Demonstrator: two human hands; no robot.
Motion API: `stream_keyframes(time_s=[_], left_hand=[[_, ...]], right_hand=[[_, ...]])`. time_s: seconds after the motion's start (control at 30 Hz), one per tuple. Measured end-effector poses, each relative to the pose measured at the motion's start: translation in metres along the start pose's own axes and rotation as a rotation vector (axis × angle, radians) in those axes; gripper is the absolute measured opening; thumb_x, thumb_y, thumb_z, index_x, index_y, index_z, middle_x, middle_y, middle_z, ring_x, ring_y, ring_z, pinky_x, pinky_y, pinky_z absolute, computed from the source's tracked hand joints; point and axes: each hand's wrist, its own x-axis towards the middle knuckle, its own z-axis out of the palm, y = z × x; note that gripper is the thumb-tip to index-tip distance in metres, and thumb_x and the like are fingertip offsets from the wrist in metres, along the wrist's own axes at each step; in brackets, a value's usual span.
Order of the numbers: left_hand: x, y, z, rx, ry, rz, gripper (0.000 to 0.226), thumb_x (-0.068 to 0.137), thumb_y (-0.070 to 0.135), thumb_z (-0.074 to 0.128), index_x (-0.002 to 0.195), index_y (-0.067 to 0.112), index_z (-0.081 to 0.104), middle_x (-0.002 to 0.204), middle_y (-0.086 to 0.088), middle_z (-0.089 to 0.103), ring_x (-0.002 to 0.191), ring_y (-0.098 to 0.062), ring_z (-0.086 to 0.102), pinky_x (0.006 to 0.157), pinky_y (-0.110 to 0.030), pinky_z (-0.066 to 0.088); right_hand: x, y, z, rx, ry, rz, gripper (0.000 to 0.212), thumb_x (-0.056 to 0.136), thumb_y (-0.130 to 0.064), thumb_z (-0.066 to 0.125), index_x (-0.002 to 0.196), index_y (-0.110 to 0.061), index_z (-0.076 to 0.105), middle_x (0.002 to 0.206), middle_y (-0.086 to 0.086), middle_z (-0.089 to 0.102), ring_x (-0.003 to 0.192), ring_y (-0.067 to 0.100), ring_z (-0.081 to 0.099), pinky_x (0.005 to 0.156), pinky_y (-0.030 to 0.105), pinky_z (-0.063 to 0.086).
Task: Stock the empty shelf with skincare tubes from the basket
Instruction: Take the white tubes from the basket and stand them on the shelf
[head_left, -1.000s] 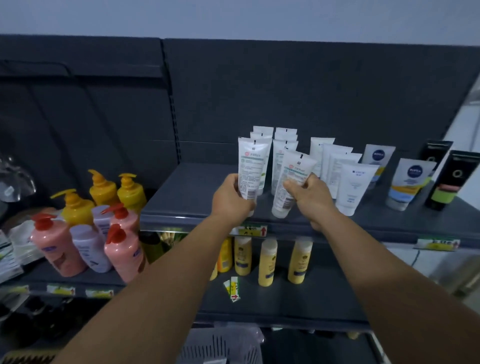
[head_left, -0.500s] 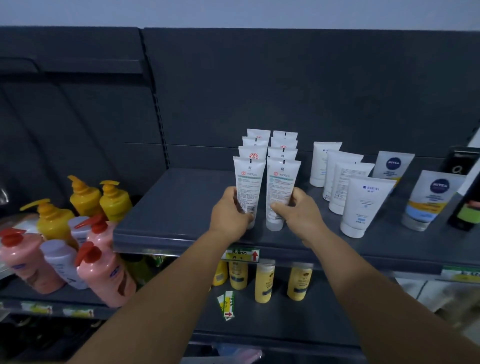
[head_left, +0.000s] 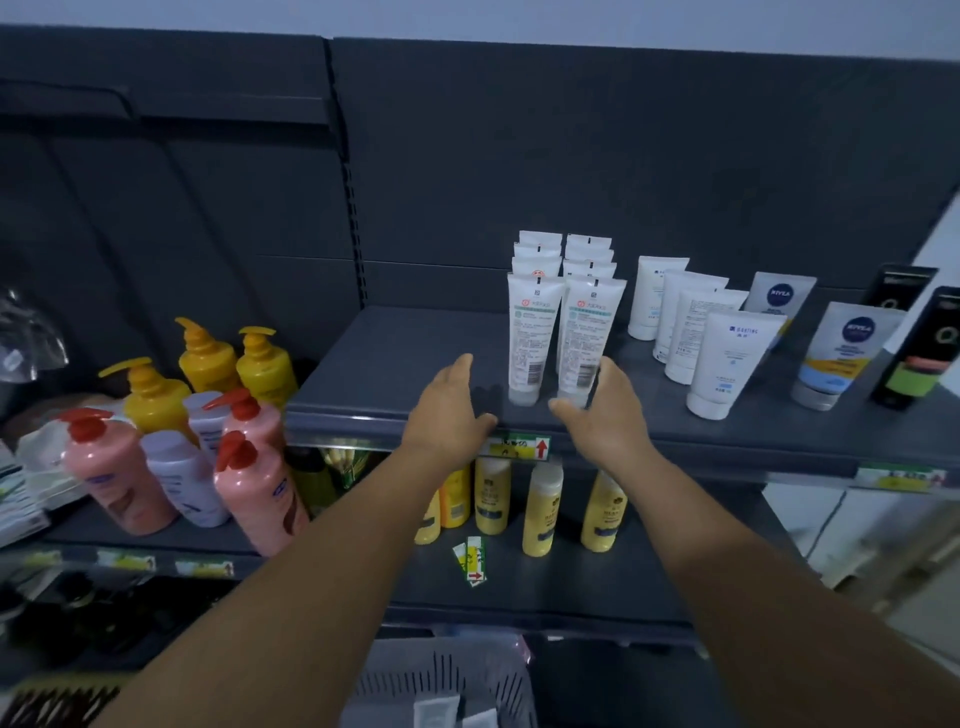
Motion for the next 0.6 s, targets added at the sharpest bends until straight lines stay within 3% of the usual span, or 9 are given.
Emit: stream_keyframes(time_s=[0.23, 0.6], left_hand=[[-0.086, -0.061, -0.048, 0.345, -0.097, 0.126, 0.075, 0.094, 0.038, 0.053, 0.152, 0.011, 0.013, 0.159, -0.007, 0.016, 0.146, -0.022, 0.016, 0.119, -0.034, 0.018], [-0.193, -0.165, -0.051, 0.369, -0.273, 0.035, 0.078, 0.092, 0.038, 0.055, 0.152, 0.01, 0.013, 0.158, -0.009, 0.017, 0.145, -0.025, 0.02, 0.117, -0.037, 0.021]], right_hand=[[-0.105, -0.04, 0.04, -0.362, -0.163, -0.088, 0.076, 0.094, -0.038, 0.054, 0.153, -0.014, 0.013, 0.161, 0.004, 0.013, 0.148, 0.022, 0.011, 0.119, 0.044, 0.018], [-0.222, -0.041, 0.133, -0.476, -0.41, -0.073, 0.077, 0.095, -0.045, 0.049, 0.154, -0.018, 0.007, 0.162, 0.0, 0.005, 0.149, 0.022, 0.001, 0.12, 0.044, 0.009]])
